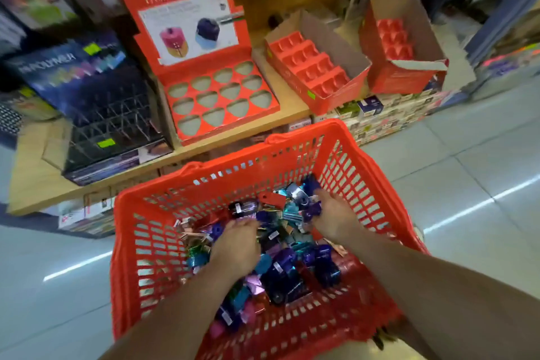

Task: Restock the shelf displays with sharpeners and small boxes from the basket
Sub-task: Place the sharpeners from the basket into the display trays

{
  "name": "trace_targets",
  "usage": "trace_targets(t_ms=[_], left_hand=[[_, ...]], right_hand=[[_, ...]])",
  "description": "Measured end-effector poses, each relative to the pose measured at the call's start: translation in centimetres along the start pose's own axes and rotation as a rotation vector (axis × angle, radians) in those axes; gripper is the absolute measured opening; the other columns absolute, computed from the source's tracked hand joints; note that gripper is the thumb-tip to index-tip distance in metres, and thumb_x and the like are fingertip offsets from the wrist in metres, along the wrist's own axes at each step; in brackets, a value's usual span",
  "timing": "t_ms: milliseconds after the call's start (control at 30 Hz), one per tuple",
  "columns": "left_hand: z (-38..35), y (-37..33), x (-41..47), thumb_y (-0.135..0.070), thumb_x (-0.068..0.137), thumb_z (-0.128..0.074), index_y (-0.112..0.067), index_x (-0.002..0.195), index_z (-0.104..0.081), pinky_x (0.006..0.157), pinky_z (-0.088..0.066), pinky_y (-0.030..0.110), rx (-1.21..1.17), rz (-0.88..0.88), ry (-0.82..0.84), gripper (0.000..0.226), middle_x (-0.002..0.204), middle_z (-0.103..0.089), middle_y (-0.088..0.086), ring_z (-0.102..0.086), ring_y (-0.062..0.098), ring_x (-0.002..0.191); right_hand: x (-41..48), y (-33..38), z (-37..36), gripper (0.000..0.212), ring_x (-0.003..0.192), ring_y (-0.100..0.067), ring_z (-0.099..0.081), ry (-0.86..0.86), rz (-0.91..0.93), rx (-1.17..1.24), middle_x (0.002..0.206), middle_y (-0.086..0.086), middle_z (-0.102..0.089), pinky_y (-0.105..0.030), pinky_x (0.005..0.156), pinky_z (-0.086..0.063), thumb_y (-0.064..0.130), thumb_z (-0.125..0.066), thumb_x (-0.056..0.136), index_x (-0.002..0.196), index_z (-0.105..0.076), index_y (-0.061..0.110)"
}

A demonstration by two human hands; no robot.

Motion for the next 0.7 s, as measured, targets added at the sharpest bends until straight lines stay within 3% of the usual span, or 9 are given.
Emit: trace_targets(t_ms=[100,200,267,333,433,500,600,667,700], left_hand=[[-0.7,-0.1,3.9,-0.026,0.099,-0.043,-0.02,0.152,-0.016,0.115,-0.029,0.039,-0.035,-0.003,-0.005,0.06,0.161,-0.009,0.0,-0.01,0.025,0.146],[-2.0,-0.1,6.8,-0.036,0.098,-0.046,-0.023,0.153,-0.006,0.115,-0.026,0.043,0.026,-0.005,-0.013,0.07,0.161,0.001,-0.002,-0.003,0.023,0.147],[-2.5,0.1,8.0,-0.045,0.094,-0.051,-0.026,0.152,0.001,0.113,-0.024,0.048,0.069,0.009,-0.025,0.08,0.159,-0.004,-0.003,-0.007,0.023,0.145],[-2.8,0.1,9.1,-0.052,0.088,-0.056,-0.027,0.152,-0.001,0.107,-0.025,0.05,0.127,0.017,-0.033,0.088,0.153,-0.018,0.0,-0.017,0.025,0.138],[-3.0,0.1,9.8,-0.057,0.081,-0.061,-0.023,0.147,-0.018,0.101,-0.028,0.048,0.171,0.039,0.007,0.086,0.14,-0.031,0.005,-0.026,0.027,0.13],[-3.2,0.0,9.5,-0.05,0.081,-0.066,-0.023,0.142,-0.027,0.101,-0.034,0.046,0.177,0.002,0.005,0.077,0.137,-0.034,0.009,-0.03,0.03,0.127],[-3.7,0.1,8.1,-0.034,0.083,-0.068,-0.022,0.138,-0.029,0.09,-0.048,0.045,0.122,-0.039,0.043,0.068,0.135,-0.043,0.009,-0.037,0.032,0.125],[-3.8,0.4,7.2,-0.03,0.083,-0.068,-0.023,0.135,-0.033,0.079,-0.053,0.042,0.086,-0.078,0.018,0.063,0.122,-0.056,0.008,-0.049,0.031,0.114],[-3.5,0.7,6.9,-0.029,0.083,-0.068,-0.024,0.13,-0.039,0.074,-0.053,0.037,0.016,-0.098,-0.015,0.056,0.113,-0.062,0.006,-0.056,0.027,0.104]], right_hand=[[4.0,0.9,-1.5,0.075,0.139,-0.039,-0.029,-0.031,-0.001,-0.074,0.153,-0.018,-0.027,-0.043,0.115,-0.026,0.03,-0.061,0.09,0.151,-0.017,0.02],[6.8,1.4,-3.6,0.075,0.146,-0.04,-0.008,0.013,-0.033,-0.137,0.161,-0.013,-0.001,-0.049,0.118,-0.02,0.04,-0.055,0.094,0.152,-0.009,0.028],[7.7,1.7,-4.3,0.071,0.142,-0.043,-0.013,0.006,-0.056,-0.24,0.158,-0.012,-0.001,-0.051,0.113,-0.028,0.044,-0.056,0.092,0.15,-0.016,0.031],[8.1,1.6,-4.6,0.065,0.133,-0.043,-0.026,-0.009,-0.086,-0.313,0.148,-0.013,-0.013,-0.051,0.105,-0.038,0.046,-0.06,0.089,0.144,-0.029,0.031],[7.8,1.7,-4.7,0.062,0.117,-0.037,-0.043,0.039,-0.091,-0.38,0.134,-0.011,-0.022,-0.045,0.099,-0.045,0.049,-0.067,0.084,0.135,-0.043,0.024],[7.4,1.8,-4.6,0.058,0.108,-0.03,-0.051,0.047,-0.047,-0.401,0.13,-0.011,-0.025,-0.041,0.098,-0.047,0.05,-0.069,0.082,0.128,-0.05,0.019],[6.9,1.9,-4.5,0.041,0.103,-0.023,-0.053,0.056,-0.034,-0.078,0.124,-0.007,-0.033,-0.034,0.091,-0.05,0.042,-0.071,0.08,0.108,-0.06,0.013],[6.5,1.9,-4.3,0.028,0.088,-0.02,-0.058,0.018,-0.134,0.393,0.112,-0.007,-0.049,-0.033,0.076,-0.053,0.036,-0.07,0.081,0.094,-0.061,0.013],[6.2,2.1,-4.5,0.025,0.083,-0.021,-0.061,0.03,-0.229,0.69,0.103,-0.008,-0.058,-0.032,0.068,-0.052,0.032,-0.067,0.083,0.096,-0.061,0.011]])
Point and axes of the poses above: each hand's wrist, its own x-axis towards the middle knuckle, its own z-axis out of the back of the hand, y = z × x, the point moved 4 cm from there along x, towards the middle knuckle
